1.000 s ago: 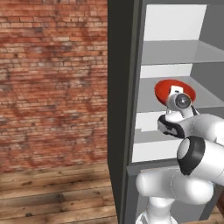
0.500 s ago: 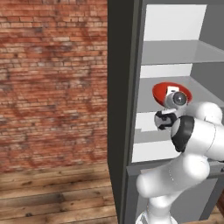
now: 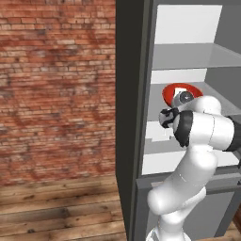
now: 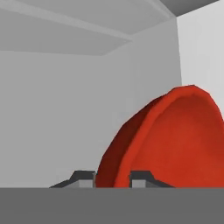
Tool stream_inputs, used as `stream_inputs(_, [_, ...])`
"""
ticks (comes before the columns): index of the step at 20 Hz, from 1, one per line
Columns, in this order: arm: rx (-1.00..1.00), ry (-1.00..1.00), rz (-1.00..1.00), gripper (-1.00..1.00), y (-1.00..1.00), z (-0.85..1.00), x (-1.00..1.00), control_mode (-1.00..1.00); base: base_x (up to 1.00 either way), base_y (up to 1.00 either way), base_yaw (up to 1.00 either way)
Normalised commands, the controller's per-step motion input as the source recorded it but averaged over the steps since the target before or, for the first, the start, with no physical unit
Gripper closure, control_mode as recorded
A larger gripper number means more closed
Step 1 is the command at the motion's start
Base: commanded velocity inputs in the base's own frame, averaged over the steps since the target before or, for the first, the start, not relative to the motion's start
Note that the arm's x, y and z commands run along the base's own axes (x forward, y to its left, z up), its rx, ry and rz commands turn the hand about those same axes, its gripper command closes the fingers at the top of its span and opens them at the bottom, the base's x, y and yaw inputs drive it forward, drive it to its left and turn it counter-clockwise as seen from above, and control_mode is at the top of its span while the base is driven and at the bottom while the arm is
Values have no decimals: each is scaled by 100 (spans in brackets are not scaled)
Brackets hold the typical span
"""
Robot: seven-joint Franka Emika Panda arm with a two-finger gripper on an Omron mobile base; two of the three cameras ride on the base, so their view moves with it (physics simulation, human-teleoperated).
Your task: Move the glass cup from next to the sink to the open cabinet. Then, move the bowl with the broccoli to the fridge to clear the area for faucet cleaning.
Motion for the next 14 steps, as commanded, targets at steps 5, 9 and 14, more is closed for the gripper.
stream_inputs(5, [0,5,4,100,-20,-23,54,-100,0,0,0])
stream_inputs(9, [0,2,1,-100,-4,-2,16,-100,0,0,0])
stream_inputs(14, [0,-7,0,-100,0,6,-48,-100,0,0,0])
